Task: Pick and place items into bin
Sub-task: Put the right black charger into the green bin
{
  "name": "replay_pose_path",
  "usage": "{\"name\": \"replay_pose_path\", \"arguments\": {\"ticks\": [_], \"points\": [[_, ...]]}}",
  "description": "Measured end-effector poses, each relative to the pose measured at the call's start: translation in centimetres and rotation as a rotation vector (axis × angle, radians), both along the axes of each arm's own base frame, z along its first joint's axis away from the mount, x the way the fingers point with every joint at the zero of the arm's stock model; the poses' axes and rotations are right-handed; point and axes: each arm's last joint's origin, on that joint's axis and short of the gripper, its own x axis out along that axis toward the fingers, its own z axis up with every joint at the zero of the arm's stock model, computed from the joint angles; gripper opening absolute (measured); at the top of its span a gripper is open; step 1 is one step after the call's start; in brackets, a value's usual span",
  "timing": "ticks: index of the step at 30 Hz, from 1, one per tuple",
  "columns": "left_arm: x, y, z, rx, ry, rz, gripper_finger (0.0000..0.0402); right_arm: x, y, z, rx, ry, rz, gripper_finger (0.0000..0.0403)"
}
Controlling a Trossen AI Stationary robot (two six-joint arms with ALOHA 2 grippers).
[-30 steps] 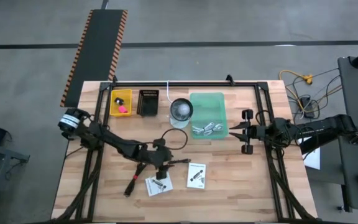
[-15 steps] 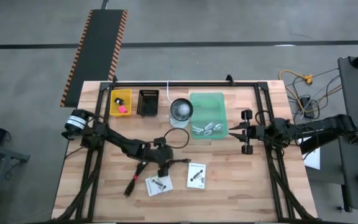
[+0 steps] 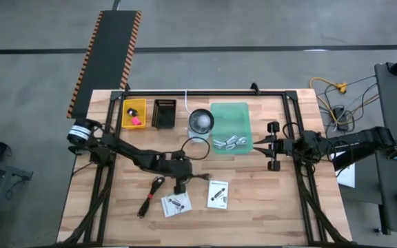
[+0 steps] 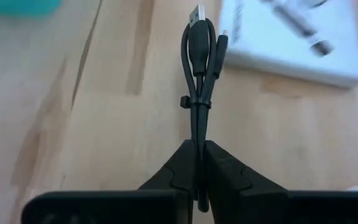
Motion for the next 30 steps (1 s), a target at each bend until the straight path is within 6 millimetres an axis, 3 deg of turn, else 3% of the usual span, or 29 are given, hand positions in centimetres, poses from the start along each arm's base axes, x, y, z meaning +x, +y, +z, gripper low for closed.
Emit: {"name": "replay_pose_path", "arguments": {"ticks": [5,12,16,23,30], "points": [[-0.2,0.1,2.7,0.055,-0.120,-0.028,0.0005,0.0,0.0,-0.1,0.000,0.006,0.000,0.0057],[0.7,0.4,6.4,0.219,-0.454,0.001,0.0003,0.1,0.0,-0.3,-0.017,0.029,-0.001,0.0065],[1.1,0.4,7.5,0.271,-0.585,-0.017,0.0003,0.1,0.0,-0.7,-0.031,0.071,-0.003,0.0100],[1.9,1.3,8.4,0.295,-0.625,0.013,0.0002,0.4,0.0,-1.1,-0.027,0.105,-0.001,0.0185],[2.4,2.3,8.6,0.304,-0.625,0.045,0.0002,0.9,0.1,0.0,0.000,-0.016,0.006,0.0237]]}}
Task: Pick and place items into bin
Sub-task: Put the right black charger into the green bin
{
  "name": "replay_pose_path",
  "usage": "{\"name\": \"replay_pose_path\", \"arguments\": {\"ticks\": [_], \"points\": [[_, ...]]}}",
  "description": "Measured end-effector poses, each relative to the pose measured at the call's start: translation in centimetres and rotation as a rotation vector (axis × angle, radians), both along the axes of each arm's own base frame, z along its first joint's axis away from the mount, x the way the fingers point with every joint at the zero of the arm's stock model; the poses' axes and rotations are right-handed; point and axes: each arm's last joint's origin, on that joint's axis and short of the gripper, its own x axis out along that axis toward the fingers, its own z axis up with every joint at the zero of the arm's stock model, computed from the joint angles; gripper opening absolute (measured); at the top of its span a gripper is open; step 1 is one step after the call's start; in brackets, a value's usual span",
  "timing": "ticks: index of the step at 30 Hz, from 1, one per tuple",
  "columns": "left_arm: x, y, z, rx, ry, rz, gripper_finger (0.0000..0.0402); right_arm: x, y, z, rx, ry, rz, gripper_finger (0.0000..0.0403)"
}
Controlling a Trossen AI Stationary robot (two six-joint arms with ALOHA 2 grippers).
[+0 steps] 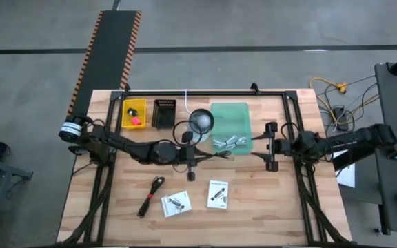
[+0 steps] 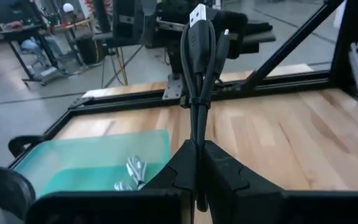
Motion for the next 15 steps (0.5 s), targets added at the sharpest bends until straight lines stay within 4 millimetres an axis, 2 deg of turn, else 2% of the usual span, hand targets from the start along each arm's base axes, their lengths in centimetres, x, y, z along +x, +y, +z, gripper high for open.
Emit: {"name": "replay_pose_path", "arguments": {"ticks": [4,8,11,15], "points": [[0.1,0.1,0.1,0.000,0.000,0.001,0.0002,0.5,0.0,-0.2,-0.005,0.028,-0.001,0.0247],[0.2,0.1,0.1,-0.001,-0.002,-0.003,0.0001,1.7,0.1,0.7,0.021,0.044,0.009,0.0253],[0.2,0.1,0.0,-0.001,0.000,-0.002,0.0001,3.1,0.3,0.8,0.013,0.101,0.046,0.0257],[0.3,0.1,-0.5,0.002,0.020,-0.002,0.0001,5.1,0.5,2.3,0.025,0.069,0.063,0.0258]]}}
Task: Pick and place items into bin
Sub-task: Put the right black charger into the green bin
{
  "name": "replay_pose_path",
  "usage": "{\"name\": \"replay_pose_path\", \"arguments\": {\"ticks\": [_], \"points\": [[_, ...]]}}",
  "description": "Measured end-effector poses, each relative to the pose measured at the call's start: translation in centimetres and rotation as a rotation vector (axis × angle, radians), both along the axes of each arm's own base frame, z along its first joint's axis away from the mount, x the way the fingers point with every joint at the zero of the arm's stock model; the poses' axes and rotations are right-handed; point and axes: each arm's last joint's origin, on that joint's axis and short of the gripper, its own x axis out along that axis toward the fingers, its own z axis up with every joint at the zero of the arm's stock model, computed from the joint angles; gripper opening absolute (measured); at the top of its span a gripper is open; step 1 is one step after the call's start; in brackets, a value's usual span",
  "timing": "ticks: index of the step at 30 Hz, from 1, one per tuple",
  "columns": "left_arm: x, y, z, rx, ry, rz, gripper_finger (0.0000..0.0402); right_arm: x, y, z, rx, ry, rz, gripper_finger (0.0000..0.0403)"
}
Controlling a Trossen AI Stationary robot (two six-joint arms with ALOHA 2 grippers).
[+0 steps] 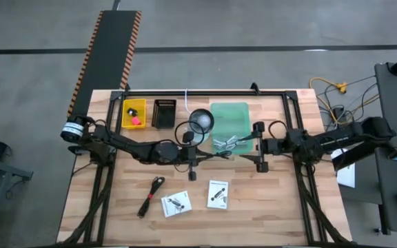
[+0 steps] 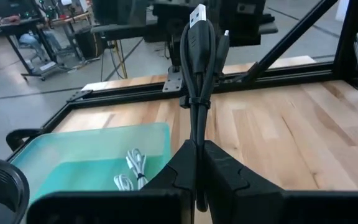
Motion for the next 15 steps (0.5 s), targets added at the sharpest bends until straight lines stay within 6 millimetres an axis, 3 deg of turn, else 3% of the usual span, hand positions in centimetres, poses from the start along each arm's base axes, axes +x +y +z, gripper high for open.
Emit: {"name": "replay_pose_path", "arguments": {"ticks": [15], "points": [[0.0,0.1,0.0,0.000,0.001,0.002,0.0001,5.1,0.6,-0.6,-0.009,0.131,0.070,0.0258]]}}
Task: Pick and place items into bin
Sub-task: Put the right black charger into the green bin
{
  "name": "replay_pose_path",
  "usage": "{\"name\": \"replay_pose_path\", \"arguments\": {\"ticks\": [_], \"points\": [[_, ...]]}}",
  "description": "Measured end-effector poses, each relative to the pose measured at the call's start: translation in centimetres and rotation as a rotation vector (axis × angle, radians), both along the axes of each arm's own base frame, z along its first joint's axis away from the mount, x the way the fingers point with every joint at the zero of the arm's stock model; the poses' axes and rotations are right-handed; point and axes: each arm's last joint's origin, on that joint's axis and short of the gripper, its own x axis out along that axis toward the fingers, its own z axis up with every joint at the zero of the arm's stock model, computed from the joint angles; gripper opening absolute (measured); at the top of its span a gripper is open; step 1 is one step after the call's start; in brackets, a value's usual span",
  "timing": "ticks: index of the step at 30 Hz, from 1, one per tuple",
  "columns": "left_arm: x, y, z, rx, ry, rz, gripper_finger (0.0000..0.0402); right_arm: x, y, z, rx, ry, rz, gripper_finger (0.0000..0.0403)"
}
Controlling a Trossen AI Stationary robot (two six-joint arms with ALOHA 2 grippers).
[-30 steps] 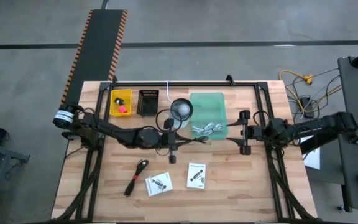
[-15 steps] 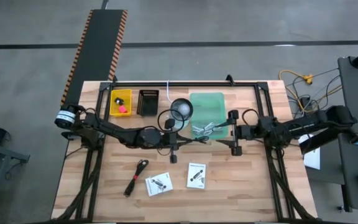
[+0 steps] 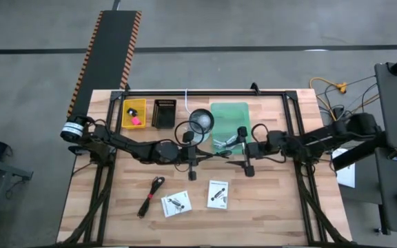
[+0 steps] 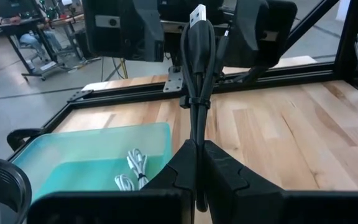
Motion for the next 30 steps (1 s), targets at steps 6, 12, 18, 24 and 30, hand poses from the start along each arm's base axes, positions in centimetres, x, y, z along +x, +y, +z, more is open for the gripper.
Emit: {"name": "replay_pose_path", "arguments": {"ticks": [6,12,18,24,30], "points": [[-0.03,0.02,-0.07,0.000,0.003,0.000,0.0001,0.47,0.11,0.05,-0.020,0.001,0.015,0.0256],[-0.03,0.02,-0.08,0.000,0.003,0.000,0.0001,0.37,0.09,0.20,0.011,-0.003,0.009,0.0226],[-0.03,0.02,-0.08,0.000,0.003,0.000,0.0001,0.38,0.08,0.15,0.024,0.002,0.008,0.0172],[-0.03,0.01,-0.09,0.000,0.004,-0.003,0.0001,0.37,0.08,0.15,0.029,0.003,0.008,0.0093],[-0.04,0.02,-0.12,-0.002,0.007,-0.001,0.0001,0.35,0.07,0.07,0.002,0.004,0.006,0.0040]]}}
